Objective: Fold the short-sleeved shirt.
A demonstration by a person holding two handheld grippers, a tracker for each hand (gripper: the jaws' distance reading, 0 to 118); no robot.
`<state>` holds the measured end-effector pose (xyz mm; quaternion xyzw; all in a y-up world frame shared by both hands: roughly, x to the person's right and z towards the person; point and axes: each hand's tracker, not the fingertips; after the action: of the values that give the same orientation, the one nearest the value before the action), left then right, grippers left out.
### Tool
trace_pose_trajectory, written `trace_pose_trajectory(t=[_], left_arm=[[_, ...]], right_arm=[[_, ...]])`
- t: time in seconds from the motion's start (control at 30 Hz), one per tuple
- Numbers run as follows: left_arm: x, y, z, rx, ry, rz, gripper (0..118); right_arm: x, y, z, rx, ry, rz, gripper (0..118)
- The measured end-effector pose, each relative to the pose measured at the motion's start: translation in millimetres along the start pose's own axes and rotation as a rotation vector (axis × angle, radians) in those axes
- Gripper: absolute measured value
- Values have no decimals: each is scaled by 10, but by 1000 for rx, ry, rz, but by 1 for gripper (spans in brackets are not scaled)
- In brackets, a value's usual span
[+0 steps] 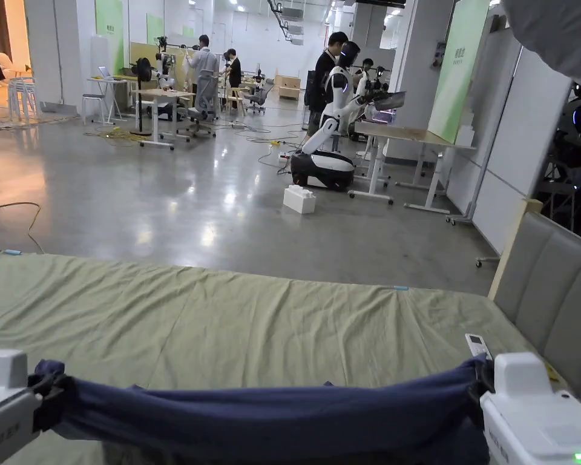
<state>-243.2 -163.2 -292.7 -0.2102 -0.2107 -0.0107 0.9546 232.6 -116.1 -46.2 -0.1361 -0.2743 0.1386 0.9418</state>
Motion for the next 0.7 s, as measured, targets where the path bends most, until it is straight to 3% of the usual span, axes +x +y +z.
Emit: trace_pose_trajectory(t=[0.37,0.5,0.57,0.7], left_arm=[[-86,-869,720,-101,5,-8,6],[-81,-1170,752,-195,19,-20,6],[-158,-1374,649,-259,25,-30,6],[-150,-1621,504,-371,40,-31,7]], right_arm=[[-159,-820,913,-183,36,-9,4],[-224,-1126,1020,-285,70,-12,4],[-266,-1329,1032,-343,90,-63,4],[-385,-1684,947,-500,121,-44,5]])
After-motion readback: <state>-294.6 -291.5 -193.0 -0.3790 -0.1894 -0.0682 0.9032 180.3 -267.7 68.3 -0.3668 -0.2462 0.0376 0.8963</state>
